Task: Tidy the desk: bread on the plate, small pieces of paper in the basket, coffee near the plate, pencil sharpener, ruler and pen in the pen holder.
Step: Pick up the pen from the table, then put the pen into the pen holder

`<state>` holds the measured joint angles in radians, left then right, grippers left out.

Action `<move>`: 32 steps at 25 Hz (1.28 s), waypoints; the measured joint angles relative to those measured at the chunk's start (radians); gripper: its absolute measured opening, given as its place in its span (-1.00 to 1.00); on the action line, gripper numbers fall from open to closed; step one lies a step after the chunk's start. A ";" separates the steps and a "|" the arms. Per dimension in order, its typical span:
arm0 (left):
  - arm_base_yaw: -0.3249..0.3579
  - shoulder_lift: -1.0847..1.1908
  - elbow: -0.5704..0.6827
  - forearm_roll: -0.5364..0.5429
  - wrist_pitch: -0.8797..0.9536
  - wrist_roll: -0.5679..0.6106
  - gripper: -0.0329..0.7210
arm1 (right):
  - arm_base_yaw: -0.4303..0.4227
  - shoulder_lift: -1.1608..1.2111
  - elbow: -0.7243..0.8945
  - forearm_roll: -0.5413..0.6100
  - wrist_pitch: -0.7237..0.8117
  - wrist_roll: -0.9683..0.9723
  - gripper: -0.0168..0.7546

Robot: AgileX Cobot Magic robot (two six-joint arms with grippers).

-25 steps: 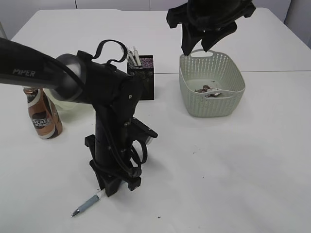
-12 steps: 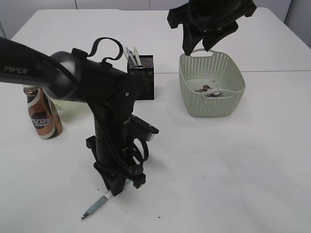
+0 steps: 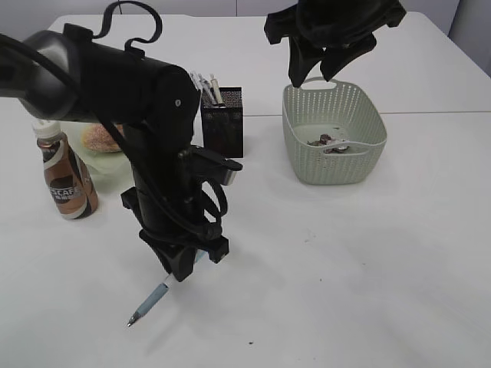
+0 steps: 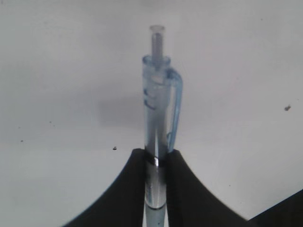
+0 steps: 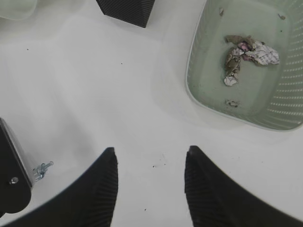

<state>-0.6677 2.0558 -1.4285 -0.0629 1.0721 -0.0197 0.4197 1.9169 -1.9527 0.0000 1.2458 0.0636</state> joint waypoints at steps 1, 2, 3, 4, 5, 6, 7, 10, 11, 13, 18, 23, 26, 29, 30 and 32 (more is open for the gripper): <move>0.000 -0.011 0.000 0.000 0.002 -0.008 -0.74 | 0.000 0.000 0.000 0.000 0.000 0.002 -0.06; 0.000 -0.024 0.000 0.000 0.002 -0.018 -0.74 | 0.000 0.000 0.000 0.000 0.000 0.002 -0.06; 0.000 -0.039 0.000 0.000 -0.003 -0.028 -0.74 | 0.000 0.000 0.000 0.000 0.000 0.004 -0.06; 0.000 -0.054 0.001 0.005 -0.015 -0.040 -0.74 | 0.000 0.000 0.000 0.008 0.000 0.004 -0.06; 0.000 -0.072 0.005 0.010 -0.028 -0.053 -0.74 | 0.000 0.000 0.000 0.013 0.000 0.004 -0.06; 0.000 -0.089 0.005 0.019 -0.043 -0.066 -0.74 | 0.000 0.000 0.000 0.020 0.000 0.006 -0.06; 0.000 -0.103 0.007 0.031 -0.060 -0.078 -0.74 | 0.000 0.000 0.000 0.023 0.000 0.006 -0.06; 0.000 -0.156 0.029 0.087 -0.139 -0.131 -0.74 | 0.000 0.000 0.000 0.034 0.000 0.006 -0.06; 0.000 -0.172 0.048 0.106 -0.176 -0.155 -0.74 | 0.000 0.000 0.000 0.034 0.000 0.006 -0.06; 0.000 -0.213 0.101 0.150 -0.254 -0.208 -0.74 | 0.000 0.000 0.000 0.034 0.000 0.006 -0.06; 0.000 -0.318 0.279 0.270 -0.519 -0.352 -0.74 | 0.000 0.000 0.000 0.034 0.000 0.006 -0.06; 0.002 -0.387 0.354 0.458 -0.742 -0.446 -0.74 | 0.000 0.000 0.000 0.036 0.000 0.006 -0.06; 0.029 -0.387 0.394 0.501 -0.894 -0.452 -0.74 | 0.000 0.000 0.000 0.036 0.000 0.006 -0.06; 0.094 -0.385 0.413 0.499 -1.084 -0.454 -0.74 | 0.000 0.000 0.000 0.036 0.000 0.006 -0.06; 0.116 -0.381 0.413 0.496 -1.152 -0.454 -0.74 | 0.000 0.000 0.000 0.036 0.000 0.006 -0.06; 0.169 -0.361 0.413 0.490 -1.280 -0.456 -0.74 | 0.000 0.000 0.000 0.026 0.000 0.006 -0.06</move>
<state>-0.4989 1.6949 -1.0155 0.4273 -0.2077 -0.4758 0.4197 1.9169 -1.9527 0.0262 1.2458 0.0698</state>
